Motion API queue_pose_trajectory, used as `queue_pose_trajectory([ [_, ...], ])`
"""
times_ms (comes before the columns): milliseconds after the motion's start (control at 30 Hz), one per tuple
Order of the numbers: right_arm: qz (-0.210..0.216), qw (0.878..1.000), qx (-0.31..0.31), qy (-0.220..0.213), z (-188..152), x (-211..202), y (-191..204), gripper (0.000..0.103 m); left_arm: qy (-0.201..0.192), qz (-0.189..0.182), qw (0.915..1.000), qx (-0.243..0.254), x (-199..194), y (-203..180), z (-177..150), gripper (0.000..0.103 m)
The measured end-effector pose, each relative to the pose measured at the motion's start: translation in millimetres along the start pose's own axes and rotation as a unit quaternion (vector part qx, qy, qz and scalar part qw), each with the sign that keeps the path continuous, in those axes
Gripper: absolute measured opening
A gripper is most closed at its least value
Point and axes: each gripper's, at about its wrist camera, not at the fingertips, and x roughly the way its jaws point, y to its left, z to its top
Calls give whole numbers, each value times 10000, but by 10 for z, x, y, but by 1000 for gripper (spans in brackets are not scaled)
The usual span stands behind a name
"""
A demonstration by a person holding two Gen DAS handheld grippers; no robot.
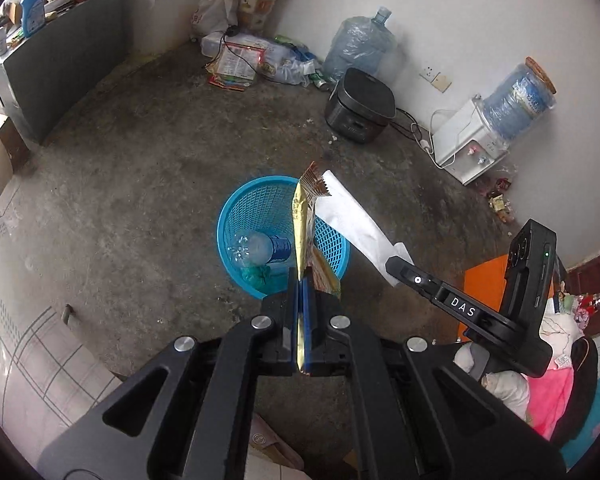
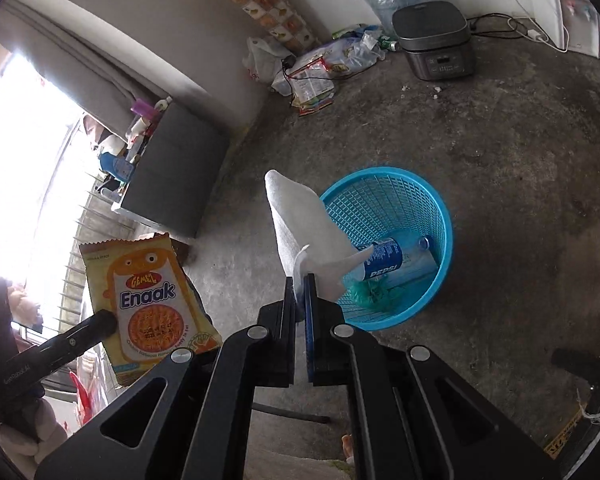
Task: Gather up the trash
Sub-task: 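Carry the packet with the left tool while the right tool carries the tissue, releasing both into the basket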
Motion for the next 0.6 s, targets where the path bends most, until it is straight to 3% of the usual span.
queue_pose_trajectory([
  [200,-53,9979,600,244,329,514,-426,8,451,169,9985,266,825,-171,378,3],
  [233,-87,9968,722,340,380,632,-510,11,538,249,9978,308,966,-192,429,15],
  [300,-82,9932,1027,534,450,860,-703,37,667,360,9965,347,1214,-216,496,37],
  [367,-387,9901,1188,645,476,1035,-877,43,594,465,9967,307,1356,-221,536,39],
  [467,-646,9880,1245,651,479,1119,-1021,43,506,316,9981,159,1383,-221,554,40],
  [600,-578,9904,1208,338,470,961,-1036,44,178,291,9990,276,1142,-239,543,44],
])
